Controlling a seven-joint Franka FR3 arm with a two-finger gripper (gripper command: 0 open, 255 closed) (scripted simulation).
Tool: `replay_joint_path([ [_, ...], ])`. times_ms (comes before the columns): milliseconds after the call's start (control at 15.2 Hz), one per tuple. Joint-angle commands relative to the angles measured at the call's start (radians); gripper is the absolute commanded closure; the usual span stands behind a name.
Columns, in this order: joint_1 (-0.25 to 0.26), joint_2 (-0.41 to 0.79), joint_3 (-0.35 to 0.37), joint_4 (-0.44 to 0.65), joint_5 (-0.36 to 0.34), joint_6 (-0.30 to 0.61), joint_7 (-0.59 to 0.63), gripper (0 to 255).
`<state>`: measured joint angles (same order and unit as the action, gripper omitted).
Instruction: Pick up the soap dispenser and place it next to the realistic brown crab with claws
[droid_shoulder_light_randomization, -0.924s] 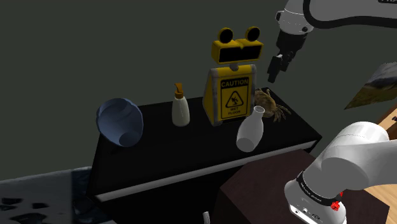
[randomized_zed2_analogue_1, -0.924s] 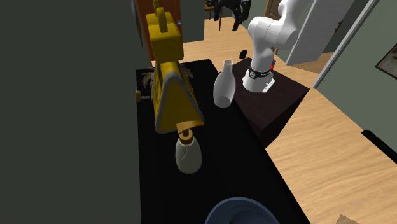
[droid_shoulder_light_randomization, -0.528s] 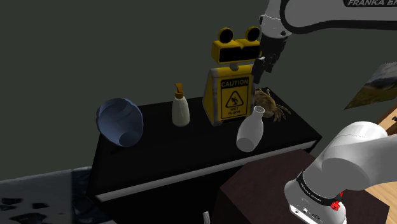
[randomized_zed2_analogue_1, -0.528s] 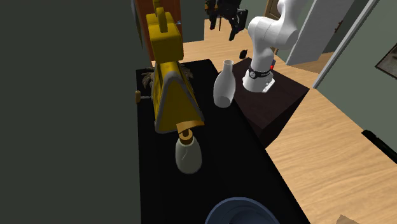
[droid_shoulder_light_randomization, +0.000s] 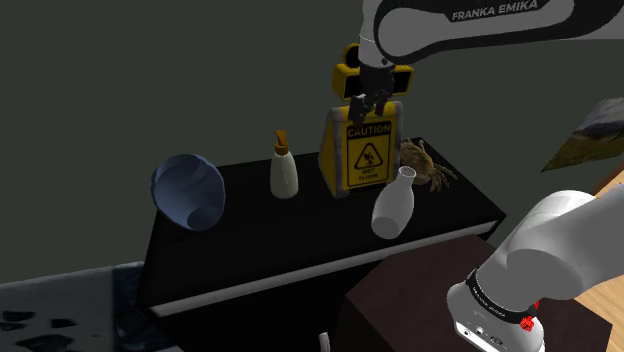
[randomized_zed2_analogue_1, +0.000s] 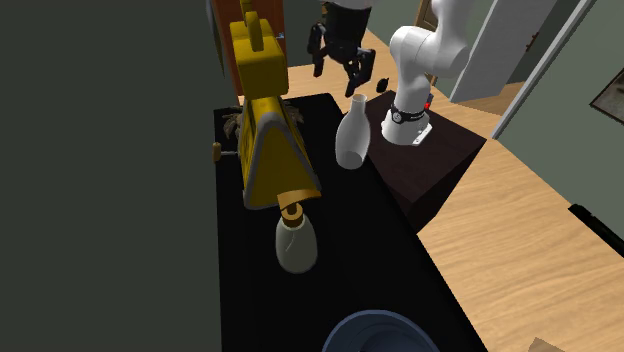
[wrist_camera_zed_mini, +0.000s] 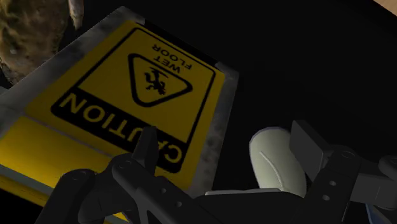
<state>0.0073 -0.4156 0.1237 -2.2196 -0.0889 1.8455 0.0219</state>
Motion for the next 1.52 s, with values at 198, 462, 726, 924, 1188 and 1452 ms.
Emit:
replay_joint_path([
  [198, 0.009, 0.181, 0.046, 0.120, -0.016, 0.060, 0.064, 0],
  [462, 0.019, 0.331, 0.076, 0.243, -0.044, 0.084, 0.114, 0],
  [726, 0.037, 0.486, 0.097, 0.389, -0.081, 0.087, 0.162, 0],
  [924, 0.058, 0.606, 0.107, 0.516, -0.113, 0.076, 0.193, 0],
  [1188, 0.096, 0.775, 0.111, 0.716, -0.154, 0.040, 0.225, 0],
  [1452, 0.099, 0.805, 0.107, 0.715, -0.162, 0.070, 0.231, 0],
])
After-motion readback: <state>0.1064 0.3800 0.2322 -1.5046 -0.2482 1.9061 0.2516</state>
